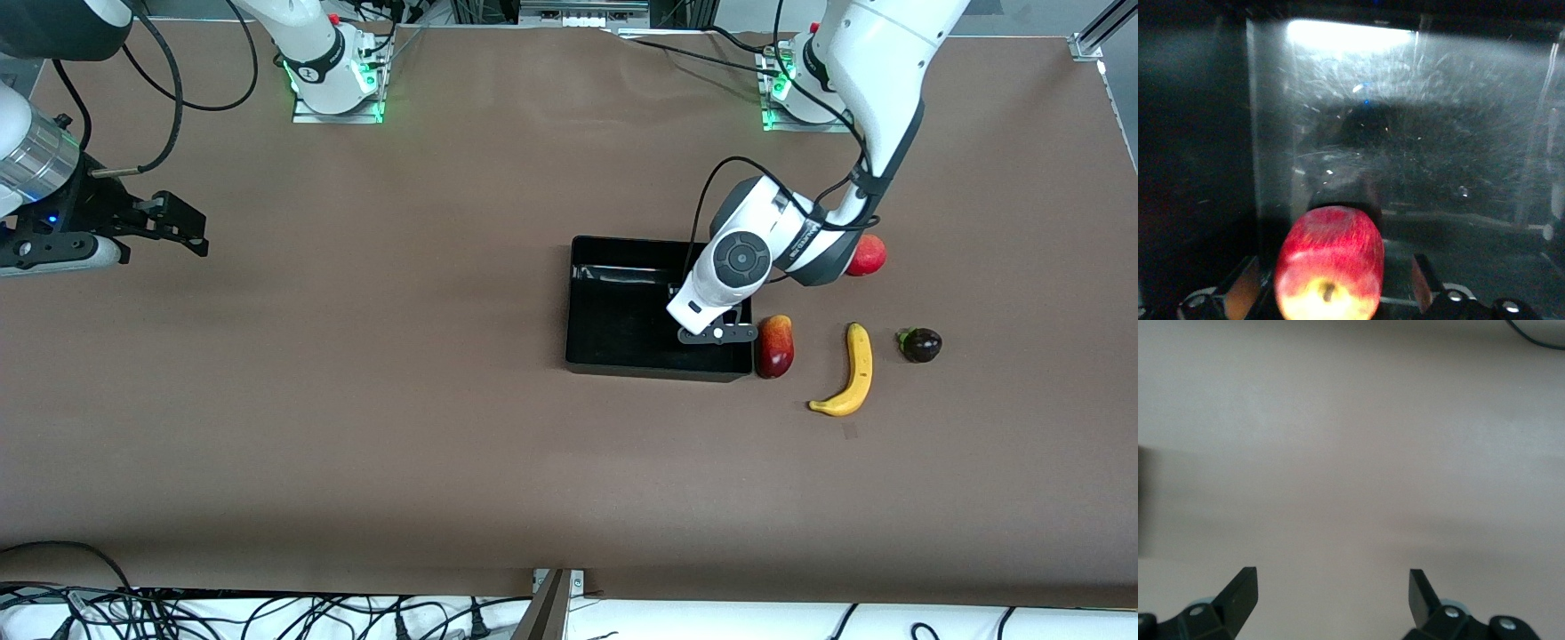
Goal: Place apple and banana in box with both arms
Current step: 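Carry the apple into the black box and open the left gripper, then move the left gripper to the yellow banana and grasp it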
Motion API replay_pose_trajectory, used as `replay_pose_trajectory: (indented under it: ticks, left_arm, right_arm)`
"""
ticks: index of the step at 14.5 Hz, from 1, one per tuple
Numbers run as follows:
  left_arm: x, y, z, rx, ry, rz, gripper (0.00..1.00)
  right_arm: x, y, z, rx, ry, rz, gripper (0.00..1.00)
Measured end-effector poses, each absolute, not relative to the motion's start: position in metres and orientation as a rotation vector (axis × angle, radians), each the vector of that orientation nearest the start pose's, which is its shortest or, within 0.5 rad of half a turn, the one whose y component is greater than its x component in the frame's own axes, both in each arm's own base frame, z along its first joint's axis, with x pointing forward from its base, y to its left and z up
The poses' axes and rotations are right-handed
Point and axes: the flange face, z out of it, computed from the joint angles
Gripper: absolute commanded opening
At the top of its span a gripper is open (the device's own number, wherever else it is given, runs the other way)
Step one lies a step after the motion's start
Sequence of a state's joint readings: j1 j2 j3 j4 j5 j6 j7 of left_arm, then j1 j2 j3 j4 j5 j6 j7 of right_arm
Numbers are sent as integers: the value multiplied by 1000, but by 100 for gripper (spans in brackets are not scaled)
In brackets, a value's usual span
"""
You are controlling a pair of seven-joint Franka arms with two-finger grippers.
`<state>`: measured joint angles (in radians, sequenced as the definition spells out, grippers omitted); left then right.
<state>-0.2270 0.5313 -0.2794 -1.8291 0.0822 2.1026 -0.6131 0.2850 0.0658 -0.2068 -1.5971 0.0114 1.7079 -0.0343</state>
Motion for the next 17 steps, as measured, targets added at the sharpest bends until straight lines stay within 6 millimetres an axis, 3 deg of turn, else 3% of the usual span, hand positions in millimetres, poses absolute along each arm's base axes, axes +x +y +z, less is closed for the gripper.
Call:
replay_pose_trajectory:
  ticks: [3,4,6,8,10,14,16,17]
  left_arm:
    - [593,-274,328,-3039,-173,373,100]
    - [607,-258,356,-3043,-176,362,100]
    - [633,-206,381,-3065,-105,335,100]
    - [655,-139,374,-3035,56,296,100]
    - [671,-90,350,-3018,212,276,100]
    - [690,-43,276,-3001,470,225,100]
    - [688,-29,237,-2988,518,188,100]
    - [683,-24,221,-2996,529,166,94]
  right_arm:
    - [584,51,589,-3136,-176,-91,100]
    - [585,51,589,-3136,-176,-95,100]
    - [585,51,590,-3136,-177,-97,100]
    - [585,51,590,-3136,-177,-97,100]
    - [585,51,590,-3136,-177,-97,100]
    - [585,51,590,-3136,-177,-97,100]
    - [585,51,589,-3136,-177,-97,100]
    - [585,51,589,-3136,-176,-97,100]
